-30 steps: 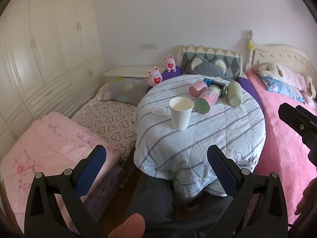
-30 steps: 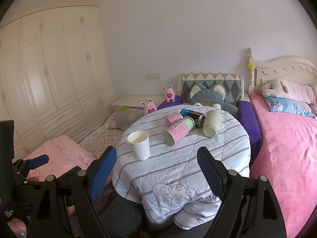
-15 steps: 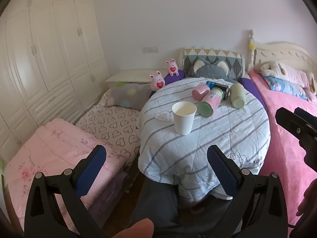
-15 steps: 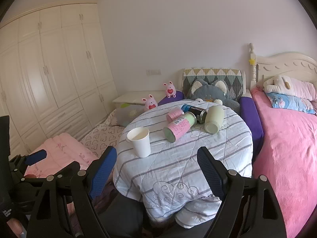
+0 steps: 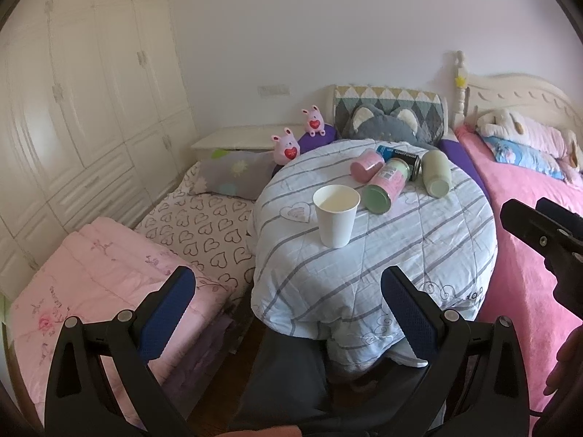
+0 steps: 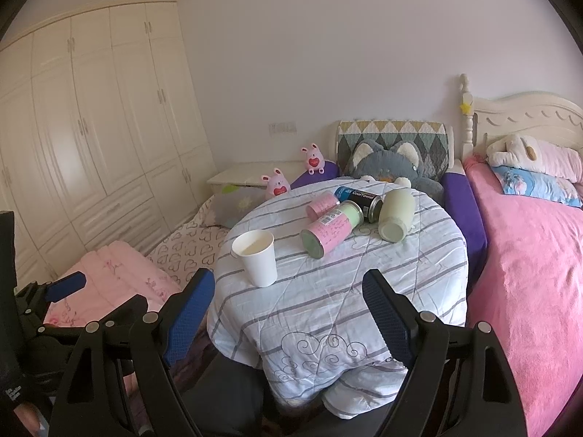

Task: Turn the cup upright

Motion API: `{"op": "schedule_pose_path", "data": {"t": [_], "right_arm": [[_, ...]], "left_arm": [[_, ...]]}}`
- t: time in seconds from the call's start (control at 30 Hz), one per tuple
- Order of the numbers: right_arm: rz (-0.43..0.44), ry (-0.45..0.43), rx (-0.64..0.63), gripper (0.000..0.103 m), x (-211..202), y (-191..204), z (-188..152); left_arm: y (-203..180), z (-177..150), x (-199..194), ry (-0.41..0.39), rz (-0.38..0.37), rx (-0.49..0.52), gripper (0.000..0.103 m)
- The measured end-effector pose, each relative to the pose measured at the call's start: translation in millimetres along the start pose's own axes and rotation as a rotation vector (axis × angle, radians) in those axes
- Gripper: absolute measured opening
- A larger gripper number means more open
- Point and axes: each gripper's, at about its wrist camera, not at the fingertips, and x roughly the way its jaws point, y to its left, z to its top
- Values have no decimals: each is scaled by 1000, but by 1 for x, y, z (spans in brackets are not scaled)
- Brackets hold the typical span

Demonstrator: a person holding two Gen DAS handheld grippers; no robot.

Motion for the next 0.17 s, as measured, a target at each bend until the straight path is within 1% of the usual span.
{"op": "schedule_pose_path", "data": {"t": [0.17], "right_arm": [[-1, 13, 3, 85, 7, -1, -1]], "left_arm": [[0, 0, 11, 10, -23, -11, 103]]}}
